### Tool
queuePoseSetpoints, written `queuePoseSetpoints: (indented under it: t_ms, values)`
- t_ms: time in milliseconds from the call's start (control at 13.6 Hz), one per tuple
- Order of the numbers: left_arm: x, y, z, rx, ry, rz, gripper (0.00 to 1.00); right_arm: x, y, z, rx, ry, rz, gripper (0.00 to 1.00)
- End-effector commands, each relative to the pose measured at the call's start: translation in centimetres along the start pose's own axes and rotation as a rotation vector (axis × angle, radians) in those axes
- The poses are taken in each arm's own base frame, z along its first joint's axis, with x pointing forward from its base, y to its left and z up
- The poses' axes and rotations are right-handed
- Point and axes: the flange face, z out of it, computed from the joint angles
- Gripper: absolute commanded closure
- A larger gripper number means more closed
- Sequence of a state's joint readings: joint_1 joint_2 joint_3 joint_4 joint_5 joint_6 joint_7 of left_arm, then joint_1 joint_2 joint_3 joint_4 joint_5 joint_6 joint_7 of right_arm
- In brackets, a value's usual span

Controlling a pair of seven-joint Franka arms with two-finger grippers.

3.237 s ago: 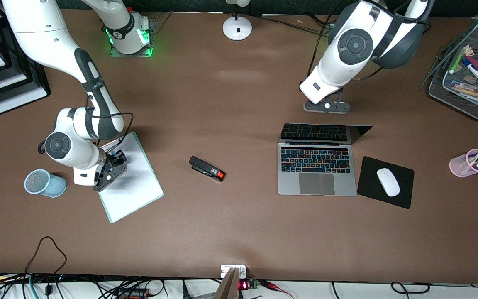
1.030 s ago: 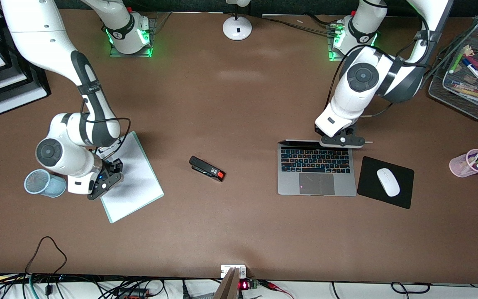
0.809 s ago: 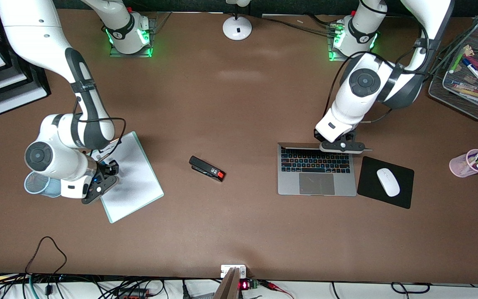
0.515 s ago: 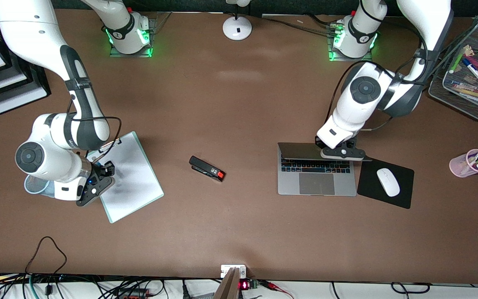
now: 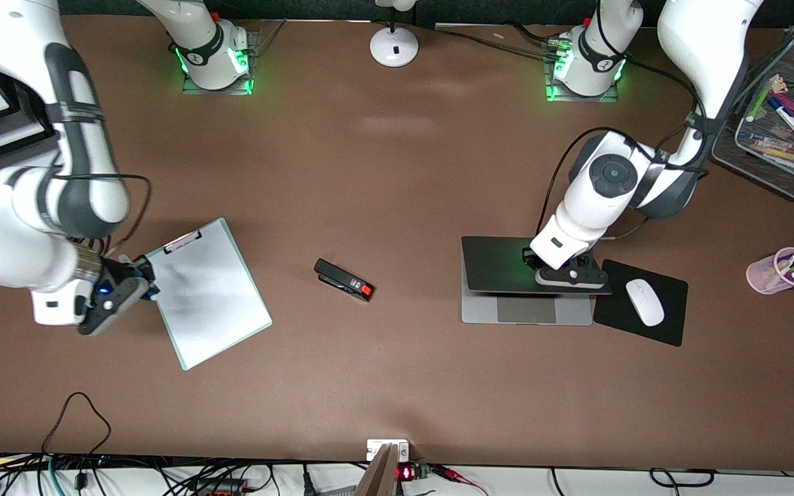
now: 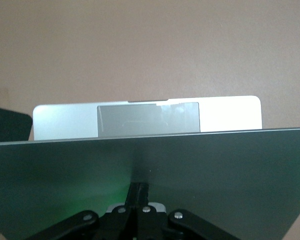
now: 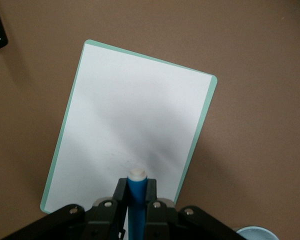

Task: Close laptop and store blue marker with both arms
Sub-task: 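Carry the marker to the light blue cup while the left gripper presses the lid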

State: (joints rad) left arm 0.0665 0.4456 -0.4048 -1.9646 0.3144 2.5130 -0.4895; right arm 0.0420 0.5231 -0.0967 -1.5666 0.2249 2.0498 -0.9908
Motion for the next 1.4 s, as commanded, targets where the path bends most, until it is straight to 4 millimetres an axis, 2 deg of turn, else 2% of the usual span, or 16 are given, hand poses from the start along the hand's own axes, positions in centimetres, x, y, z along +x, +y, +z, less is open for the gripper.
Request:
queuePoseSetpoints:
  t_ms: [0,294,515,662,957,1177,1324]
  values:
    - [2.2,0.1,0.9,0.011,0.030,0.017,1.00,-1.9,1.8,-2.5,0.050,0.057,-0.077,0.99]
    - [3.4,-0.8,2.8,0.005,0.050,0.011,1.00,-4.4,5.2,-6.8,-0.002,0.173,-0.251,0.99]
    - [3.4,-1.3,4.6,-0.013,0.069,0.006,1.00,-7.3,7.1,-8.1,0.022,0.278,-0.318,0.99]
    - [3.2,-1.3,5.3,-0.019,0.062,0.005,1.00,-9.5,8.7,-7.9,0.023,0.361,-0.352,0.99]
    - [2.8,-1.1,7.5,-0.047,0.065,0.001,1.00,-13.8,11.2,-6.0,0.092,0.514,-0.372,0.99]
    - [2.5,-1.4,8.7,-0.044,0.061,-0.001,1.00,-15.5,13.1,-6.7,0.127,0.649,-0.399,0.99]
    - [2.5,-1.7,9.2,-0.037,0.058,-0.002,1.00,-16.8,13.7,-7.2,0.136,0.681,-0.407,0.99]
